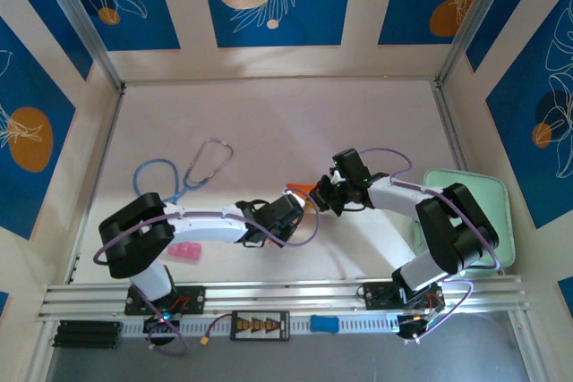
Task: Fold a paper plane with a square sheet of paper (pick it up from the middle)
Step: Fold the wing for the fifth time at the center of the table.
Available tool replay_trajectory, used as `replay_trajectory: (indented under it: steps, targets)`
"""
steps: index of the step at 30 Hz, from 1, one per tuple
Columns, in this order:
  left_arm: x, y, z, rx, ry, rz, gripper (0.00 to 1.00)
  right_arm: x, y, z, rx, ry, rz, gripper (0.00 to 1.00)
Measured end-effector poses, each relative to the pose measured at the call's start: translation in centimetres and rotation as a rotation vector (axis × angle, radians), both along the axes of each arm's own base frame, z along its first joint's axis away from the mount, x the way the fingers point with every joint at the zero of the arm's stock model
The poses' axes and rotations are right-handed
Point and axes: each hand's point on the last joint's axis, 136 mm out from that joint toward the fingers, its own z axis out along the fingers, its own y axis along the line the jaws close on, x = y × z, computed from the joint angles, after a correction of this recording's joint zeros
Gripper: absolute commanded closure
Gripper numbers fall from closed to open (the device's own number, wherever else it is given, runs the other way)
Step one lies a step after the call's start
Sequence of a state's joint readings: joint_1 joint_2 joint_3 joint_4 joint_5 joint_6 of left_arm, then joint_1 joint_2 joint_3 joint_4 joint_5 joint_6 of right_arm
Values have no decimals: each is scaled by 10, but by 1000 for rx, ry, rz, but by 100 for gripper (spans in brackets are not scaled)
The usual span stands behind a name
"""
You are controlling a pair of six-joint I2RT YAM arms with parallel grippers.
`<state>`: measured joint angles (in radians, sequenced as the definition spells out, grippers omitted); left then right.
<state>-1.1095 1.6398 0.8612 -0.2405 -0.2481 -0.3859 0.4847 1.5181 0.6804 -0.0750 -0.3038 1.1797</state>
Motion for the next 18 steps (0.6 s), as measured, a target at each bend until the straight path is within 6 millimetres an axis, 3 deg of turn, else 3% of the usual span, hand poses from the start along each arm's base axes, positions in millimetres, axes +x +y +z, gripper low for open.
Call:
replay_trajectory:
  steps: [10,18]
  targets:
    - [-4,-7,-2,-55,34,12,100,-3,-10,6,-36,-21,1,64]
    - [-8,-18,-4,-156,100,31,100,2,-25,22,-61,-105,-24,60]
